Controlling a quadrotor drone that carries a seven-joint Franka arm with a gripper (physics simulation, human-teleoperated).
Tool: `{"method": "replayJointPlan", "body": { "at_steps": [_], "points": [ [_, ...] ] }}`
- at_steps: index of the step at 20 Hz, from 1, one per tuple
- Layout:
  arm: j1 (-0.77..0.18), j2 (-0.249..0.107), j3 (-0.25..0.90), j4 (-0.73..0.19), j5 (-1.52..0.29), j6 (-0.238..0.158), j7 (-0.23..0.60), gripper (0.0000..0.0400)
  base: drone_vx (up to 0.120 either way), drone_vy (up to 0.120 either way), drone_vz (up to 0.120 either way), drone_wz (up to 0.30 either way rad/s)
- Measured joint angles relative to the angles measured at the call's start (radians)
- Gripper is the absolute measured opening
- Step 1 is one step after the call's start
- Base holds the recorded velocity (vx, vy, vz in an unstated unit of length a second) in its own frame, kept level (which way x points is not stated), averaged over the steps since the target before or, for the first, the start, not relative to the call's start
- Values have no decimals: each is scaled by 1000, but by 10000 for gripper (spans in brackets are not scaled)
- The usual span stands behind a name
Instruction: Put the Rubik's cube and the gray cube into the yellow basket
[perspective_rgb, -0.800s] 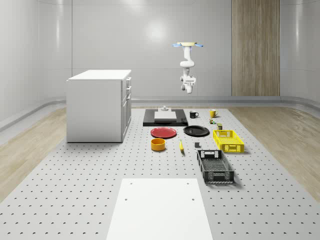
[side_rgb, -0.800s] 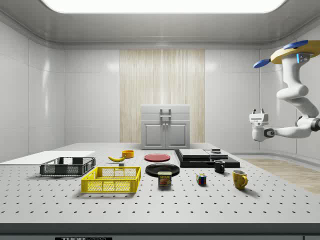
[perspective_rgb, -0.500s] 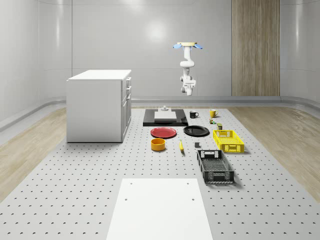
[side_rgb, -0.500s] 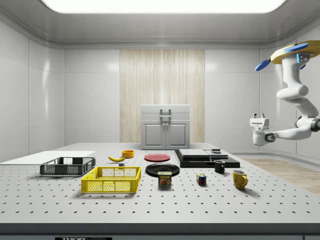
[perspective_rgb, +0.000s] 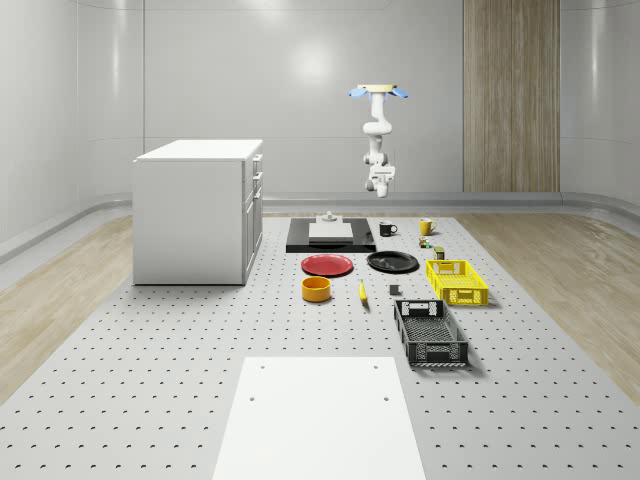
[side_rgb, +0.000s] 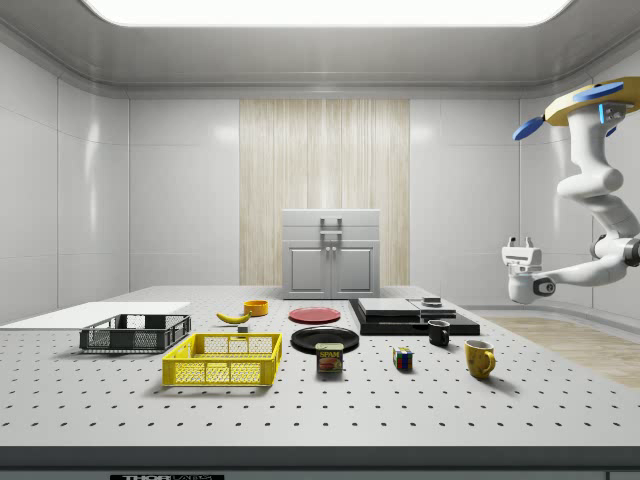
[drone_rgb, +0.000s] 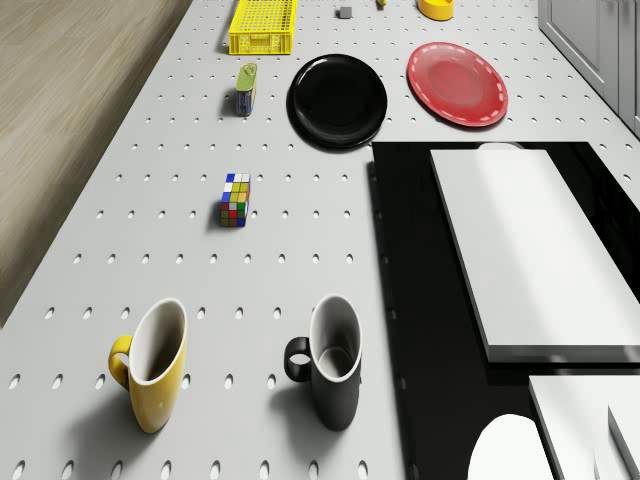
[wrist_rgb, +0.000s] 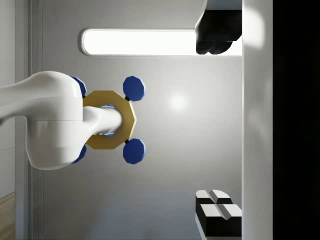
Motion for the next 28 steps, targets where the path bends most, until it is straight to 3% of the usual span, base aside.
{"method": "replayJointPlan", "body": {
  "at_steps": [24,28],
  "points": [
    [-3,0,3,18,-1,0,-1,400,120,120,0,0],
    [-4,-2,5,16,-3,3,-1,400,120,20,0,0]
  ]
}}
